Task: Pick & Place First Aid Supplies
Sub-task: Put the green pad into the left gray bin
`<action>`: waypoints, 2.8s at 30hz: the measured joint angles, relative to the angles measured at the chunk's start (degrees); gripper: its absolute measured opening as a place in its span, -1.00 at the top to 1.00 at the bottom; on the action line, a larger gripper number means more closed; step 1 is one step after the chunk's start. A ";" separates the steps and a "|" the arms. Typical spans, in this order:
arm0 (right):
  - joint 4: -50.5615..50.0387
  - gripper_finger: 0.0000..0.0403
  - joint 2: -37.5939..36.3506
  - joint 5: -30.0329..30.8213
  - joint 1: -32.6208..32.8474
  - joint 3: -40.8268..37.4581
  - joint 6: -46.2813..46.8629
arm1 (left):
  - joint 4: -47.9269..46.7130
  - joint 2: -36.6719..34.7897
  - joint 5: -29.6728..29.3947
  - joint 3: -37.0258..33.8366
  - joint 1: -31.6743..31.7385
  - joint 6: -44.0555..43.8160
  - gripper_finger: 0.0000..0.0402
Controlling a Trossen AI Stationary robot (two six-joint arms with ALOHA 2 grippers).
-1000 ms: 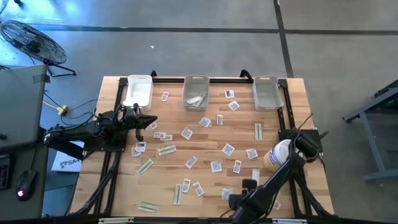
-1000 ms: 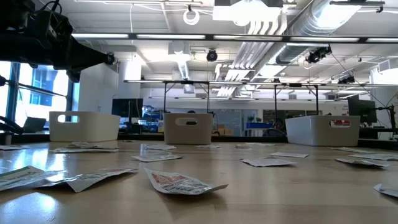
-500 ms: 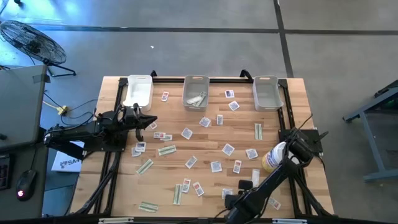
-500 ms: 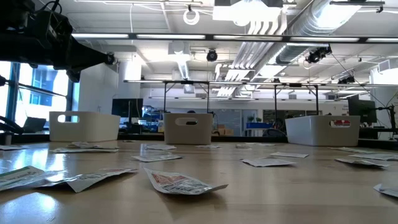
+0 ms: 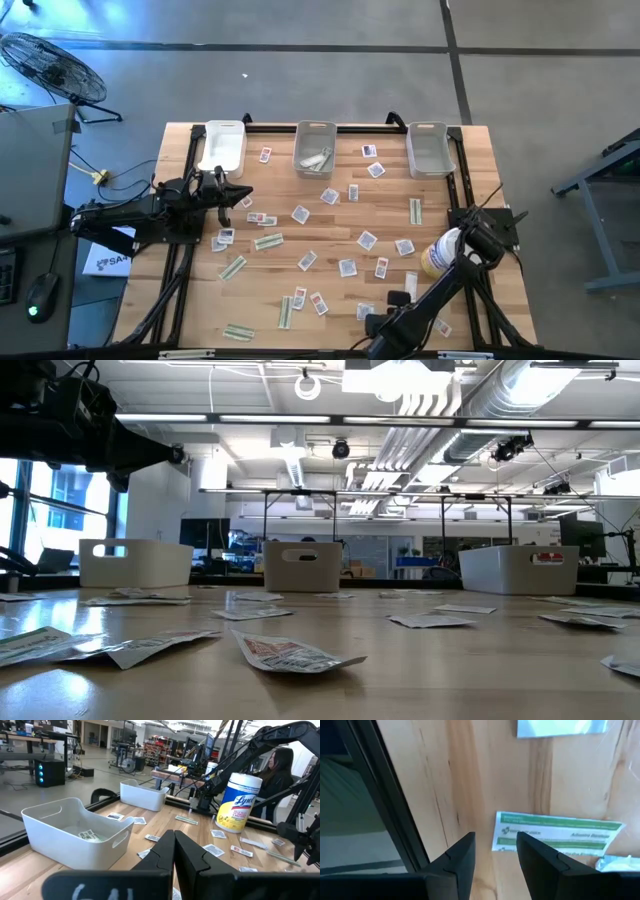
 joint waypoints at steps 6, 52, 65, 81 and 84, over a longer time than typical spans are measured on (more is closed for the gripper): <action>1.48 0.32 2.67 -1.53 -0.17 0.38 -1.47 | 0.00 0.00 0.00 0.02 0.00 0.00 1.00; -3.30 0.99 -11.17 21.52 -16.92 0.11 -24.61 | 0.02 0.00 0.00 0.00 0.00 0.00 1.00; 18.40 1.00 -11.31 27.58 -43.68 0.11 -53.69 | 0.00 0.00 0.00 0.01 0.02 0.00 1.00; 35.11 0.99 -7.49 10.83 -68.11 0.19 -64.26 | 0.02 0.00 -0.02 0.00 0.01 0.00 1.00; 33.67 1.00 -6.14 8.56 -69.00 0.15 -62.94 | 0.02 0.02 0.04 0.00 0.00 0.00 1.00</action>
